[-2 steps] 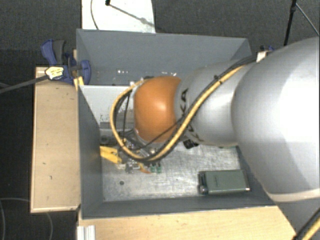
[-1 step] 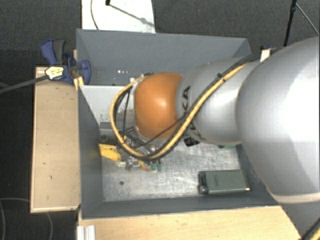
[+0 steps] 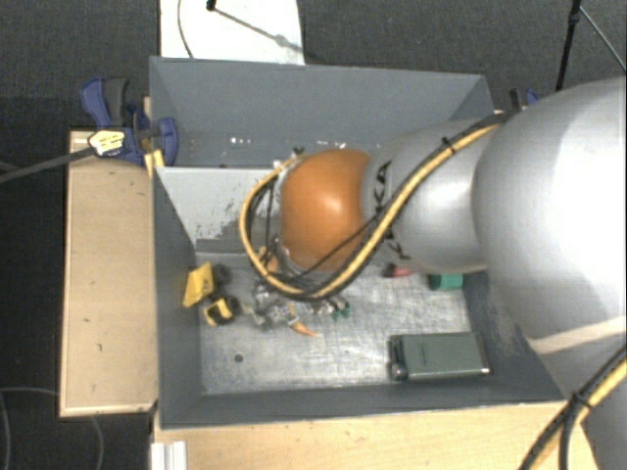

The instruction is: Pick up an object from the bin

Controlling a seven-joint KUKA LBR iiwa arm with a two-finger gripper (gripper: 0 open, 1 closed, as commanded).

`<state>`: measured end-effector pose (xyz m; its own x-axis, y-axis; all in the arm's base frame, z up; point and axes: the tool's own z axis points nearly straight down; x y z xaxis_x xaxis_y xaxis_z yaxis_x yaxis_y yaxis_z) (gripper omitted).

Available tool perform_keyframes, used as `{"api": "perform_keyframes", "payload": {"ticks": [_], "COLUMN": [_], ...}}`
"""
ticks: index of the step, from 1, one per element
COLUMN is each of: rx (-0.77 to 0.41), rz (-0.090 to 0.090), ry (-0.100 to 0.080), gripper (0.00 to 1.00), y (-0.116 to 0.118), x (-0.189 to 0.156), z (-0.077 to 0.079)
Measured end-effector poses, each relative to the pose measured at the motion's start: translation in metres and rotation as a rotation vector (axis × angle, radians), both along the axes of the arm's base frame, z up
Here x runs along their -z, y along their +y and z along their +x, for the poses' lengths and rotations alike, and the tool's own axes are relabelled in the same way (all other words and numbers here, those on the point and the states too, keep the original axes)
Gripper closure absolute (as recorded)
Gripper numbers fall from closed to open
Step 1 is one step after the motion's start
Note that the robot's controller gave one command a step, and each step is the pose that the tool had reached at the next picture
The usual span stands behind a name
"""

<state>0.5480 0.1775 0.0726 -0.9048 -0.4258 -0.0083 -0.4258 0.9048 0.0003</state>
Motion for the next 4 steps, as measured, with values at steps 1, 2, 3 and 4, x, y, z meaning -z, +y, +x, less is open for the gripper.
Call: {"api": "perform_keyframes", "payload": {"ticks": [1,2,3,4], "rx": [0.001,-0.018,-0.018,-0.019], "rz": [0.0,-0.004,0.001,-0.004], "ry": [0.0,0.012,-0.006,0.01], "gripper": [1.0,1.0,1.0,1.0], "y": [0.0,-0.005,-0.007,-0.007], "x": [0.0,-0.051,-0.066,-0.036], "z": [0.0,-0.006,-0.002,-0.008]}}
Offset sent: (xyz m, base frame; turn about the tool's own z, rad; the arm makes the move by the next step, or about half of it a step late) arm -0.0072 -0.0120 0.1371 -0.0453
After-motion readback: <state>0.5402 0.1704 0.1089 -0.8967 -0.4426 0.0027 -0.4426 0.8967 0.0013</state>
